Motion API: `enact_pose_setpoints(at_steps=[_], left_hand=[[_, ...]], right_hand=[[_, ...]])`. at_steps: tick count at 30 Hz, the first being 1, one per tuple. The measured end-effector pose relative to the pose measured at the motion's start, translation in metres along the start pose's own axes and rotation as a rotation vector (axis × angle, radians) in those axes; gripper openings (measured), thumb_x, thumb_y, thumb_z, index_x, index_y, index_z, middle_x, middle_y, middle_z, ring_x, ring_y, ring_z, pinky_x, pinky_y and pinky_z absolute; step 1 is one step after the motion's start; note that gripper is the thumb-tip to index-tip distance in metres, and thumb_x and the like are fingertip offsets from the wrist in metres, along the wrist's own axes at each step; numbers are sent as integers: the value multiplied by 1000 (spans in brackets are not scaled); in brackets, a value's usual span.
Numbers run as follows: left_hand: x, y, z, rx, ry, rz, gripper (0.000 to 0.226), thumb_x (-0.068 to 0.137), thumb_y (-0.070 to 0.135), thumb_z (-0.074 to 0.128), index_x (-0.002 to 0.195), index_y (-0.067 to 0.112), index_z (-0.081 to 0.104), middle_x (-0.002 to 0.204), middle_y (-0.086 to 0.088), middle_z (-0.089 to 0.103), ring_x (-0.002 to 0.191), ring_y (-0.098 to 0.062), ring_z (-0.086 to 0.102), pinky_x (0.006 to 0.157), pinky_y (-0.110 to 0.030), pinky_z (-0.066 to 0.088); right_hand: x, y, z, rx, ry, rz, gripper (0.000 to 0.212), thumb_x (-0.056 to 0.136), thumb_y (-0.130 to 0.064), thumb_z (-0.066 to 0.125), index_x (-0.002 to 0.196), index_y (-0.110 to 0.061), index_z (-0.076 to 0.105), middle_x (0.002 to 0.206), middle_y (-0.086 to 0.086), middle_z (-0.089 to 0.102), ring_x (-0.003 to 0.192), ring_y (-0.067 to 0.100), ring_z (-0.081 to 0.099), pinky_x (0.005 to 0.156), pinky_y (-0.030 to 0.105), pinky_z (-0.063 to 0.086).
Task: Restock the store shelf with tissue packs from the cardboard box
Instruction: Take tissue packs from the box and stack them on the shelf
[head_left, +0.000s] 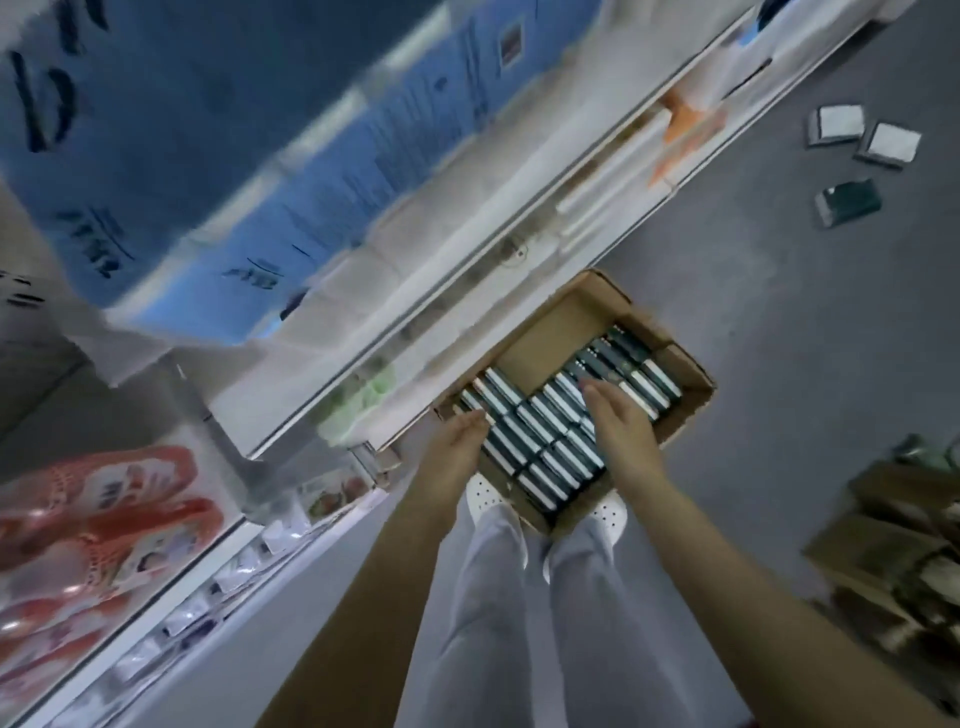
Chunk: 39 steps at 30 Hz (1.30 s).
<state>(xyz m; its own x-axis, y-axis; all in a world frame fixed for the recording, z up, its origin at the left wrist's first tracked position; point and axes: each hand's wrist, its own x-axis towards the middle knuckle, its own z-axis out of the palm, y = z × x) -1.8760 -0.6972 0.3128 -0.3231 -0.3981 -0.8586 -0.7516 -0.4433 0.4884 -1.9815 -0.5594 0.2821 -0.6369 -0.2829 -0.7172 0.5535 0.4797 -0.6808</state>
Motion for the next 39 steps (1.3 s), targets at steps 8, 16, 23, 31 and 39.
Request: enact_pose_setpoints(at_steps=[8, 16, 23, 31, 39], left_hand=[[163, -88, 22, -268, -10, -229, 11, 98, 11, 53, 98, 12, 63, 94, -3, 66, 79, -10, 66, 61, -17, 53], [327, -137, 48, -349, 6, -294, 36, 101, 26, 49, 135, 13, 51, 136, -3, 55, 120, -18, 53, 104, -32, 43], [396, -155, 66, -443, 8, -381, 46, 103, 35, 43, 141, 10, 44, 126, -3, 54, 121, -20, 51, 86, -27, 38], [440, -182, 74, -430, 59, -360, 60, 101, 48, 40, 151, 16, 31, 156, -7, 33, 141, -23, 34, 117, -37, 28], [428, -188, 55, -534, 56, -332, 60, 98, 56, 38, 132, 10, 53, 128, -9, 59, 117, -24, 55, 108, -37, 40]], right_hand=[[126, 122, 63, -116, -134, 170, 42, 104, -37, 41, 139, -16, 50, 138, 0, 52, 125, 14, 46, 98, 20, 30], [270, 202, 102, -234, -223, 181, 50, 103, -35, 41, 151, -21, 32, 154, 2, 36, 137, 18, 37, 110, 23, 27], [344, 238, 132, -252, -300, 240, 57, 105, -36, 36, 154, -12, 20, 159, 8, 23, 144, 24, 26, 114, 30, 21], [368, 260, 143, -457, -388, 260, 55, 106, -35, 29, 152, -7, 21, 156, 12, 28, 140, 27, 31, 109, 30, 26], [349, 259, 128, -346, -232, 59, 41, 97, -13, 40, 57, -20, 36, 69, 0, 39, 62, 11, 37, 69, 28, 32]])
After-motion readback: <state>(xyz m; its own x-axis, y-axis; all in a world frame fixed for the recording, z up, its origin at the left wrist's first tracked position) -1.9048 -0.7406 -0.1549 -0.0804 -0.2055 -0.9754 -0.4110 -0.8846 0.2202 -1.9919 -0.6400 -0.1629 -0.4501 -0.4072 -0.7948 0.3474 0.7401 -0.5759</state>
